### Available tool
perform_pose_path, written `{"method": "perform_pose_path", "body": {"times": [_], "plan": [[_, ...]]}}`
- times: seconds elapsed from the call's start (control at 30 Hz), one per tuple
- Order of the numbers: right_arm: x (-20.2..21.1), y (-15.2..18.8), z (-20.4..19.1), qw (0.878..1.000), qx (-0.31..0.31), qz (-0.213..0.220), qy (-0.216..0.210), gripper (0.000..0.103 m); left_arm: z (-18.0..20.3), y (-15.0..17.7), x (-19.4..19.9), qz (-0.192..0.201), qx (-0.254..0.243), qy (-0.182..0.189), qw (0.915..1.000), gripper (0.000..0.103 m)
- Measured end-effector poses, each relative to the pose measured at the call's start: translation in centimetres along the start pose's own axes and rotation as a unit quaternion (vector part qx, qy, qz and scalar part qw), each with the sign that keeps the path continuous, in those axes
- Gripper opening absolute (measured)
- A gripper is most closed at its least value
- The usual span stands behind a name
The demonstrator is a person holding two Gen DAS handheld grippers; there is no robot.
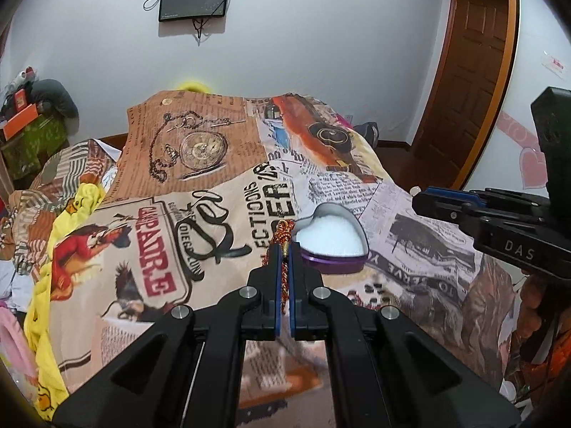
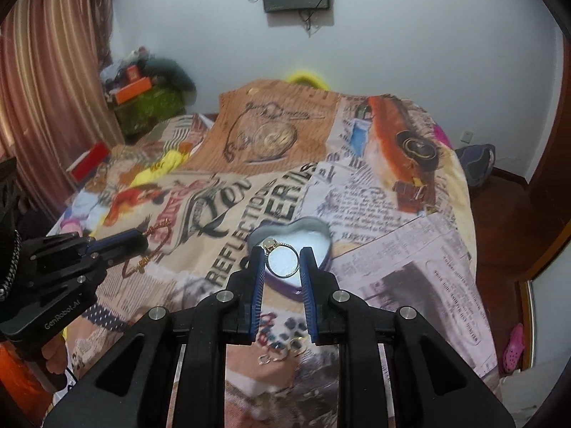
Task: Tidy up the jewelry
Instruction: 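Carry the bracelet and ring into the heart tin with both tools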
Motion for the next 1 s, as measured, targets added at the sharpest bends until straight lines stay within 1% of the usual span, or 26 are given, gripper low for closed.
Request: {"method": "perform_pose_path", "body": {"times": [0.13, 0.27, 0.6, 0.7, 0.83, 1.0], "plan": [[-0.2, -0.2, 1.0, 1.000, -0.006, 0.011, 0.003, 0.018, 0.4, -1.0, -1.3, 0.002, -0.003, 0.002, 1.0000, 0.001], [-1.1, -0.4, 1.6, 1.000, -0.009, 0.012, 0.003, 0.018, 0.7, -1.8, -2.8, 0.001, -0.005, 0.002, 1.0000, 0.001], [-4.2, -0.1, 3.0, 1.000, -0.013, -0.009, -0.011, 0.018, 1.6, -3.0, -6.6, -0.014, -0.010, 0.017, 0.9997, 0.001], [-5.3, 0.0, 3.2, 1.000, -0.011, -0.018, -0.014, 0.018, 1.8, -3.2, -7.8, -0.025, -0.012, 0.023, 0.9994, 0.002], [-6.3, 0.2, 3.2, 0.999, 0.001, -0.029, -0.015, 0.018, 1.9, -3.4, -9.5, -0.045, -0.006, 0.041, 0.9981, 0.001], [-7.5, 0.2, 3.3, 0.999, 0.016, -0.041, -0.019, 0.018, 2.4, -3.3, -11.1, -0.062, -0.013, 0.048, 0.9968, 0.001]]}}
Point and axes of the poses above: each gripper's, at about its wrist camera, not at the fingertips, and x roughly against the way its jaws point, z to its right, y to its underside, the point moved 2 cm from there along -x, roughly the way its jaws point, and after that the axes turned 2 degrees about z, right-handed, at the moved point
